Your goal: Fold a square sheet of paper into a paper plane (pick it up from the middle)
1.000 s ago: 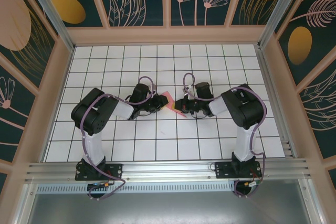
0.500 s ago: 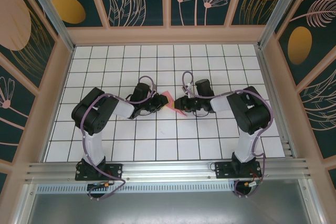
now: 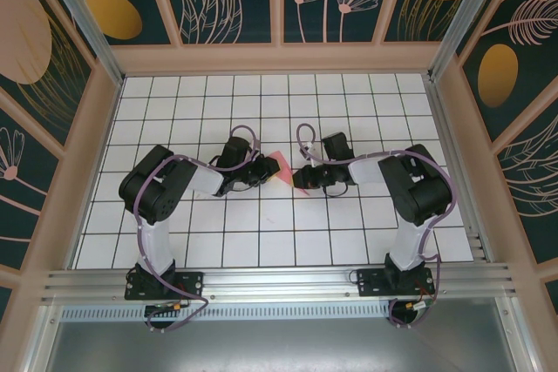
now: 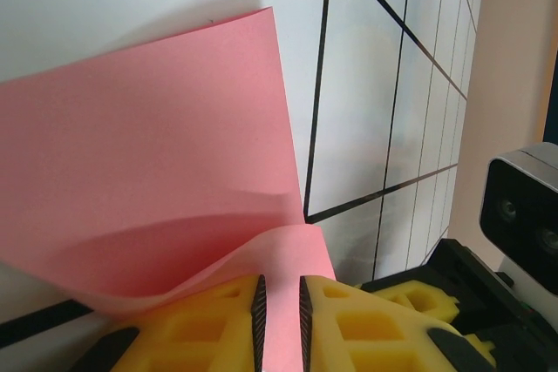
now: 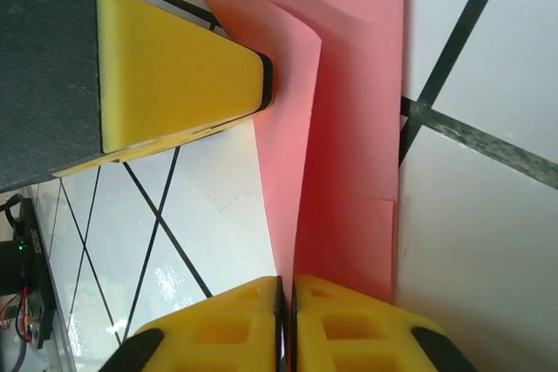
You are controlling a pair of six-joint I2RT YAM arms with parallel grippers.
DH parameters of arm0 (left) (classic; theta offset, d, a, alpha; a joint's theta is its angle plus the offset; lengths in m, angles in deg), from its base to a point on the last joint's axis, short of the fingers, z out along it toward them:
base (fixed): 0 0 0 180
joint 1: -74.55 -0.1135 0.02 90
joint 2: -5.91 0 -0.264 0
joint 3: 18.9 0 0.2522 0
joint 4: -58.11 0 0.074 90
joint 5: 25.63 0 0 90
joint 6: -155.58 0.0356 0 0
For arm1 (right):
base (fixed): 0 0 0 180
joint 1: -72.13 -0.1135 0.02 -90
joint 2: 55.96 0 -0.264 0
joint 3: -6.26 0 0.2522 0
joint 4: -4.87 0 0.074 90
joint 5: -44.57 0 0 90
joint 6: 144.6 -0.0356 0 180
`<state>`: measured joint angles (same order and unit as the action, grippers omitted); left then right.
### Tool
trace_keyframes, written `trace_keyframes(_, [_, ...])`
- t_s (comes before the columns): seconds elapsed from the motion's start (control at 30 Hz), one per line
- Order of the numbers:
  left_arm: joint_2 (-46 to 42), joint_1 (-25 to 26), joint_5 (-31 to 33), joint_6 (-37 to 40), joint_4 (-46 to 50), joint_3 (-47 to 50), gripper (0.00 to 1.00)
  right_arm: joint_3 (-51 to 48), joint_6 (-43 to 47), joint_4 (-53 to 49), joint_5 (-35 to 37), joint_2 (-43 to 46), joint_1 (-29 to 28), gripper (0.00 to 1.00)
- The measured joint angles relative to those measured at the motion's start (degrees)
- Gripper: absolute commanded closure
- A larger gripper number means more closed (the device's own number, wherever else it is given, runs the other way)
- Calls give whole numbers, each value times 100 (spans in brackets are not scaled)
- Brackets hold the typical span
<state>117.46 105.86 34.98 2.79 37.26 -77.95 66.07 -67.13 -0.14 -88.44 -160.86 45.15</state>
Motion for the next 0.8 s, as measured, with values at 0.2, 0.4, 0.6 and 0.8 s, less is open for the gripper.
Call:
trace_keyframes(0.2, [-2, -2, -13, 195, 249, -214, 68, -26, -92, 177, -61, 0, 15, 100])
trace_keyframes(0.4, [-343, -2, -44, 389, 269, -243, 61, -219, -557, 678, -385, -4, 105, 100])
trace_keyframes(0.6, [-629, 0, -201, 358, -326, 125, 62, -439, -1196, 1261, -638, -48, 190, 100])
trace_keyframes(0.8, [-560, 63, -310, 251, -553, 389, 65, -466, -1567, 1423, -651, -249, 192, 100])
